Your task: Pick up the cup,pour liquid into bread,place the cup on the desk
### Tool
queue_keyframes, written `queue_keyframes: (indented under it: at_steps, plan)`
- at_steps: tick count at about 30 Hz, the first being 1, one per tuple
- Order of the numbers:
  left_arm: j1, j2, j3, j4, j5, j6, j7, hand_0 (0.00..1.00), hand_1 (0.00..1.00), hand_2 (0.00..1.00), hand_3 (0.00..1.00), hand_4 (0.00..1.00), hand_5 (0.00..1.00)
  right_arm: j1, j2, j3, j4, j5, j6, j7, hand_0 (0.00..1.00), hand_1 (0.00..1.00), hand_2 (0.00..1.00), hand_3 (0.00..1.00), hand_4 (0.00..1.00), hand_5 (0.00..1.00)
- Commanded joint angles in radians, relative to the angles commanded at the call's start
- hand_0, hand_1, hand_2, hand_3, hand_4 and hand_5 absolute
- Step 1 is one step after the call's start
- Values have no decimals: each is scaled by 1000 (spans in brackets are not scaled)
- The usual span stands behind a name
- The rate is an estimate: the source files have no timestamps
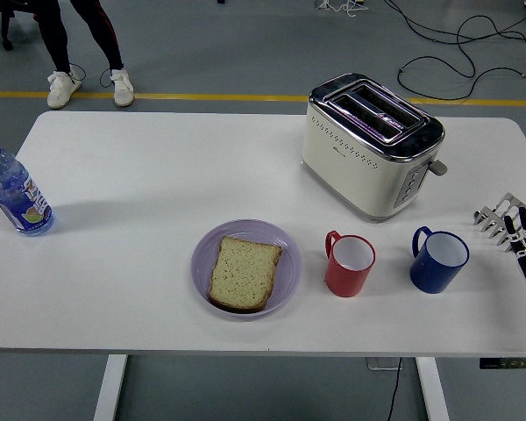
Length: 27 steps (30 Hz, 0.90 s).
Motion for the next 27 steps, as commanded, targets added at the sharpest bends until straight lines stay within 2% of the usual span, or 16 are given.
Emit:
queue_keyframes:
  at_steps: [27]
  plan:
    - [-2,1,0,0,-2,0,0,675,712,738,665,423,935,2,4,3,-1,6,-1,1,700,648,669,614,490,265]
